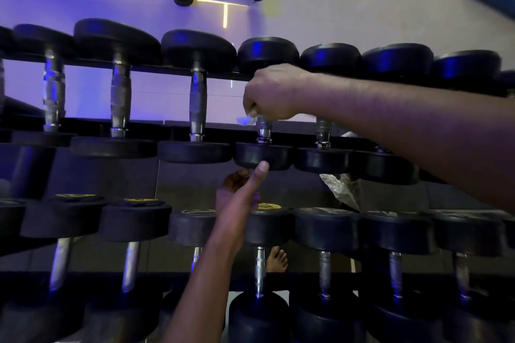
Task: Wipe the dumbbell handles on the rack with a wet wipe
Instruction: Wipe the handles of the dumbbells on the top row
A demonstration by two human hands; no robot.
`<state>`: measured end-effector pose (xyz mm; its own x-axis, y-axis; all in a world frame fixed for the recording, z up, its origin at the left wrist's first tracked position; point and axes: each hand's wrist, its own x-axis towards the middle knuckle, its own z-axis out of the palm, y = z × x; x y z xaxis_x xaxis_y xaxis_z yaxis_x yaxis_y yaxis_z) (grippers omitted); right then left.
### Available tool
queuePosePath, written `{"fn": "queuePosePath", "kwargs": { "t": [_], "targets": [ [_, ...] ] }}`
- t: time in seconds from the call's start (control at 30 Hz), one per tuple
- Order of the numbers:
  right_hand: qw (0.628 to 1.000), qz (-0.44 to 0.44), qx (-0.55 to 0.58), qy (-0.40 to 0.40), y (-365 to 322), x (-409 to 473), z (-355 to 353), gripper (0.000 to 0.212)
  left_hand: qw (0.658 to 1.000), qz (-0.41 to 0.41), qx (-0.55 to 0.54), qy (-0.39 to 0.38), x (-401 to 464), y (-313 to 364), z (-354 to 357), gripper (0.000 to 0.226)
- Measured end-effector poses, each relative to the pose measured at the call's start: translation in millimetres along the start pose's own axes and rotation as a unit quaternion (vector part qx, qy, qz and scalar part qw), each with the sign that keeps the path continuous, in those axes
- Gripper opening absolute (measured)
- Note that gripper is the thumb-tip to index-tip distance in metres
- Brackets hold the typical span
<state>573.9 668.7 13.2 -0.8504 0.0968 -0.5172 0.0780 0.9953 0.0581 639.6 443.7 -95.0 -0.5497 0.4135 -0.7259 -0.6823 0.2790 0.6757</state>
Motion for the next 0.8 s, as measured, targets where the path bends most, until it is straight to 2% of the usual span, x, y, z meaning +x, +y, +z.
{"fn": "queuePosePath", "kwargs": {
  "t": [0.1,0.2,0.27,0.33,0.37,0.4,0.47,0.5,0.53,0.57,0.67,0.8],
  "targets": [
    [0.999,-0.030,0.029,-0.035,-9.7,-2.3,5.2,0.011,1.000,-0.003,-0.004,-0.002,0.0,-0.1,1.3,0.063],
    [0.994,-0.043,0.092,-0.046,-15.8,-5.6,12.3,0.011,1.000,0.010,-0.007,0.007,-2.7,1.0,3.1,0.069],
    [0.986,-0.036,0.161,-0.023,-12.2,-7.3,18.5,0.007,0.999,0.032,-0.018,0.023,-3.4,0.8,5.2,0.078],
    [0.959,-0.009,0.278,0.051,-3.0,-10.5,30.3,0.007,0.997,0.059,-0.020,0.035,-4.1,-1.6,8.3,0.085],
    [0.929,0.013,0.355,0.107,1.6,-13.6,37.4,0.006,0.996,0.073,-0.022,0.039,-5.6,-2.9,11.0,0.087],
    [0.883,0.037,0.437,0.166,5.2,-18.2,44.5,0.005,0.995,0.085,-0.027,0.044,-7.9,-4.3,15.1,0.091],
    [0.771,0.085,0.573,0.264,9.4,-29.0,57.8,0.003,0.993,0.102,-0.034,0.057,-13.3,-7.4,26.9,0.101],
    [0.727,0.111,0.610,0.294,9.7,-33.4,63.2,0.004,0.991,0.109,-0.039,0.063,-14.8,-9.2,33.3,0.105],
    [0.699,0.132,0.627,0.317,9.3,-36.2,68.2,0.006,0.990,0.115,-0.047,0.072,-15.5,-10.6,39.4,0.106],
    [0.687,0.146,0.628,0.334,8.6,-37.1,72.9,0.007,0.988,0.120,-0.057,0.083,-14.8,-11.7,44.4,0.105],
    [0.688,0.171,0.594,0.380,6.3,-32.6,85.9,0.010,0.980,0.136,-0.090,0.115,-6.3,-17.9,50.5,0.097],
    [0.724,0.184,0.493,0.446,7.0,-27.8,91.6,0.017,0.977,0.144,-0.120,0.101,11.0,-26.1,44.2,0.091]
  ]
}}
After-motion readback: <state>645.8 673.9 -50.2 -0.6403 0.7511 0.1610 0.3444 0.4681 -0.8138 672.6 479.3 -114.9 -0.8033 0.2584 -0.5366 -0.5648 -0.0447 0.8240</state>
